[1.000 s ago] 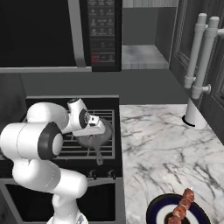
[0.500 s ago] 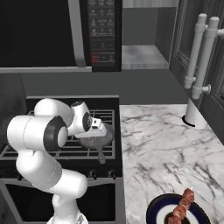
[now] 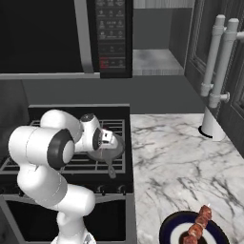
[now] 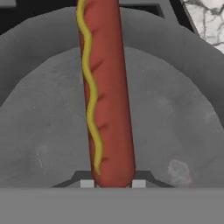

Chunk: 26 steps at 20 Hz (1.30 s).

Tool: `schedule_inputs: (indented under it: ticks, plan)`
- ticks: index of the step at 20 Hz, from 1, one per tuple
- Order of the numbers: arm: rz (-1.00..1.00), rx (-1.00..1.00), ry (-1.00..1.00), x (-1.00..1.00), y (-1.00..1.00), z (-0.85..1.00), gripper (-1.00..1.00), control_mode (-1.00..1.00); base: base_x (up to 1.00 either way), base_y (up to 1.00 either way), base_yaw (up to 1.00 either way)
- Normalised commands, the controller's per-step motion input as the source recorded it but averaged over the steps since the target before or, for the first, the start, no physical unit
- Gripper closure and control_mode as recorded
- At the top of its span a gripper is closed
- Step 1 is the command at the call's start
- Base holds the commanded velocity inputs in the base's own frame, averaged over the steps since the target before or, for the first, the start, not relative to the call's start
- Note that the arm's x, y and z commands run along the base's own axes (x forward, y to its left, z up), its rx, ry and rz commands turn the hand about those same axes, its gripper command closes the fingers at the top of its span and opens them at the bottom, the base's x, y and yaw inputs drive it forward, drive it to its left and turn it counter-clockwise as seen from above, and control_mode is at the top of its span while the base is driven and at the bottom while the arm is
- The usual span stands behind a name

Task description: Place the cold items (pear and peach) from the fridge in one tupperware on the dining counter. Place the warm items (hot dog and kebab skewer) in the stove area in another tupperware.

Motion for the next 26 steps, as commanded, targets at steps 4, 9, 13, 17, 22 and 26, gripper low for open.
schedule_inputs:
  ticks: [4,9,13,17,22,26]
  plan:
    - [-0.02,0.03,-0.13,-0.03,0.0,0.05,1.0,-1.0,0.0,0.0,0.0]
    - [-0.05,0.0,-0.04,-0.02,0.0,0.55,1.0,-1.0,0.0,0.0,0.0]
    - [-0.07,-0.04,0.0,0.0,0.0,0.54,1.0,-1.0,0.0,0.0,0.0]
    - [-0.09,-0.11,0.06,0.0,0.0,0.49,1.0,-1.0,0.0,0.0,0.0]
    - [-0.11,-0.07,0.26,-0.2,0.0,0.6,1.0,-1.0,0.0,0.0,0.0]
    - [-0.08,0.01,0.19,-0.88,0.0,0.05,1.0,-1.0,0.0,0.0,0.0]
